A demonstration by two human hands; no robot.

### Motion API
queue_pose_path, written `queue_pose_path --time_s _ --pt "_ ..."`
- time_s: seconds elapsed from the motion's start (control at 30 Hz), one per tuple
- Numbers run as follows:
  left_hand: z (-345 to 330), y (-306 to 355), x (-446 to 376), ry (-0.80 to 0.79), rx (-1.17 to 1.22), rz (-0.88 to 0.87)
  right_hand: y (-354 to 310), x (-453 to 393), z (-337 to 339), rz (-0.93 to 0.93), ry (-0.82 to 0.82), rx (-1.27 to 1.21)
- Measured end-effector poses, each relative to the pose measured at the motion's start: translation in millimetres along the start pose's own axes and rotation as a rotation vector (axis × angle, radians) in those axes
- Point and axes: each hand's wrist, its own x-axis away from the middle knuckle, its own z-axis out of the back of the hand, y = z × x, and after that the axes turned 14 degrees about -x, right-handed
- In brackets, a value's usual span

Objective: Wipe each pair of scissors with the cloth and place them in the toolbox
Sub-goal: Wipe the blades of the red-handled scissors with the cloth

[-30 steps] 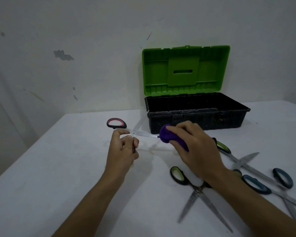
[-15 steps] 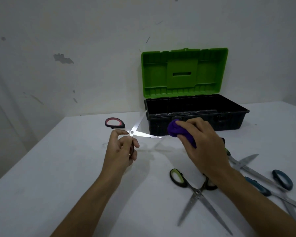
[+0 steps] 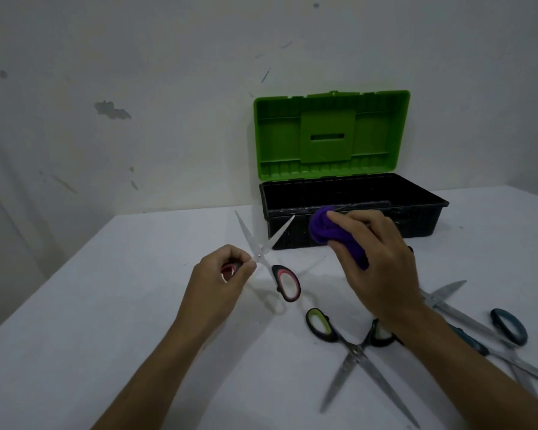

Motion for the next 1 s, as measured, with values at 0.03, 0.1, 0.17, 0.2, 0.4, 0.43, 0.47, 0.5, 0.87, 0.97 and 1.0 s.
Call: queue_pose_path --time_s 0.03,0.1,0.17,0.2,0.4,0.43,0.47,0.5,0.87,0.97,1.0 --pt "0.0 0.4 -0.2 -0.017 0.015 0.000 -0.7 0.3 -0.5 0.009 -0.005 -0.003" --pt "0.4 3.6 1.1 -0.063 0.097 0.029 -2.8 1.0 -1.6 0.029 -0.026 -0.011" --pt "-0.3 7.9 3.4 -0.090 0.136 0.046 -5.7 2.1 -4.4 0.055 -0.064 -0.020" --pt "-1.3 8.9 4.2 -0.080 0.119 0.036 -7.1 3.2 -6.5 0.071 -0.087 -0.022" --pt "-4.8 14.8 7.6 -0.058 -0.009 -0.014 -17.3 8.7 -18.3 0.147 -0.236 -0.003" --pt "-5.6 15.5 8.6 -0.070 -0.040 -0.022 -19.2 10.0 -20.7 0.145 -0.263 0.011" --pt "-6.1 16.3 9.6 -0.072 -0.065 -0.030 -21.3 11.5 -23.0 0.140 -0.283 0.023" --pt "-5.7 17.2 10.5 -0.066 -0.085 -0.038 -22.3 12.7 -25.0 0.134 -0.298 0.031" --pt "-0.3 16.0 7.9 -0.098 -0.057 0.011 3.0 0.8 -4.3 0.024 -0.112 0.066" --pt "-4.7 16.0 9.1 -0.086 -0.088 -0.003 -22.5 6.9 -19.6 0.140 -0.261 0.048" --pt "-4.7 15.6 9.5 -0.085 -0.093 -0.018 -27.7 9.1 -24.9 0.158 -0.306 0.053"
